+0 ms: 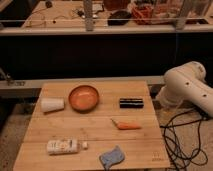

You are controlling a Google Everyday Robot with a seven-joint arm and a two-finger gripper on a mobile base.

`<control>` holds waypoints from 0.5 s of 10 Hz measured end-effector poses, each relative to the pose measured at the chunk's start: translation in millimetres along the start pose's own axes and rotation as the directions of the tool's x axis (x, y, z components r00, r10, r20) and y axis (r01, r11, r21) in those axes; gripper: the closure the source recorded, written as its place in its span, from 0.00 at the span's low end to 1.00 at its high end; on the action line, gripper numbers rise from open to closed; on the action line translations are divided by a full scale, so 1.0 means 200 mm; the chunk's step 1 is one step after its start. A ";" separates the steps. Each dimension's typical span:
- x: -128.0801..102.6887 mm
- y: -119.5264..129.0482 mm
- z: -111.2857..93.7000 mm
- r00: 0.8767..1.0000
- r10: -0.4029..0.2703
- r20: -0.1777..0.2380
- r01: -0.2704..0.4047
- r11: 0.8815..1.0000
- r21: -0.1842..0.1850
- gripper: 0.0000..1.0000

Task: Move the arm in a circular motion

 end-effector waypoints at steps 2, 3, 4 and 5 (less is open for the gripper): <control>-0.02 0.01 0.00 1.000 -0.012 -0.001 0.012 1.000 0.000 0.20; -0.06 0.03 0.00 1.000 -0.030 -0.002 0.030 1.000 0.002 0.20; -0.11 0.03 0.00 0.999 -0.042 -0.002 0.042 0.999 0.003 0.20; -0.19 0.04 0.00 0.998 -0.062 -0.001 0.062 0.998 0.004 0.20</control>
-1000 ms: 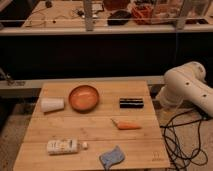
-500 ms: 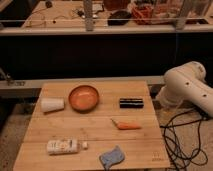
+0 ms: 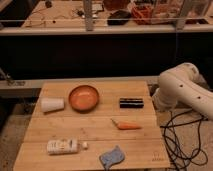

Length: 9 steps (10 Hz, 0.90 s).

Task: Move the arm in a circular motion

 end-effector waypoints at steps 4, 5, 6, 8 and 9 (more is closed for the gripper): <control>-0.07 0.05 0.00 0.998 -0.057 -0.003 0.057 0.998 0.001 0.20; -0.13 0.05 0.00 0.997 -0.082 -0.003 0.082 0.997 0.002 0.20; -0.20 0.06 0.00 0.994 -0.105 -0.004 0.105 0.994 0.002 0.20; -0.34 0.08 0.00 0.988 -0.157 -0.008 0.157 0.988 0.003 0.20; -0.36 0.10 0.00 0.986 -0.169 -0.009 0.169 0.986 0.004 0.20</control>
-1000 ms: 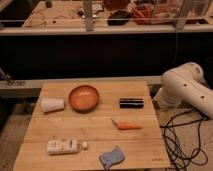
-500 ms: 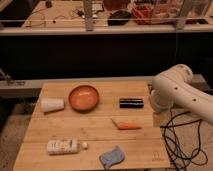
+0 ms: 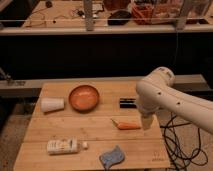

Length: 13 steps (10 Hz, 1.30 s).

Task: Move the arm in a circular motion

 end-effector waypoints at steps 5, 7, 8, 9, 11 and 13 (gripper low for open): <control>-0.32 -0.04 0.00 0.996 -0.094 -0.010 0.094 0.996 0.007 0.20; -0.39 -0.05 0.00 0.992 -0.122 -0.015 0.123 0.992 0.008 0.20; -0.39 -0.06 0.00 0.990 -0.137 -0.021 0.137 0.991 0.006 0.20; -0.44 -0.08 0.00 0.987 -0.158 -0.019 0.159 0.987 0.008 0.20; -0.59 -0.13 0.00 0.980 -0.198 -0.021 0.198 0.980 0.010 0.20; -0.68 -0.14 0.00 0.972 -0.234 -0.025 0.235 0.972 0.012 0.20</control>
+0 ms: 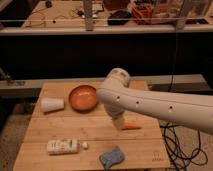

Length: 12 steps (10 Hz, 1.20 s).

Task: Move the arm in a circular motion

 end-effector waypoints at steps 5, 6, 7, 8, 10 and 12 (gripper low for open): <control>-0.13 -0.20 0.03 0.997 -0.074 -0.002 0.074 0.997 0.009 0.20; -0.15 -0.23 0.04 0.997 -0.077 0.001 0.077 0.997 0.011 0.20; -0.14 -0.24 0.05 0.997 -0.075 0.000 0.075 0.997 0.012 0.20; -0.10 -0.28 0.05 0.997 -0.080 -0.001 0.080 0.997 0.018 0.20; -0.07 -0.33 0.06 0.995 -0.100 -0.003 0.100 0.995 0.021 0.20; -0.03 -0.36 0.07 0.994 -0.111 -0.009 0.111 0.994 0.021 0.20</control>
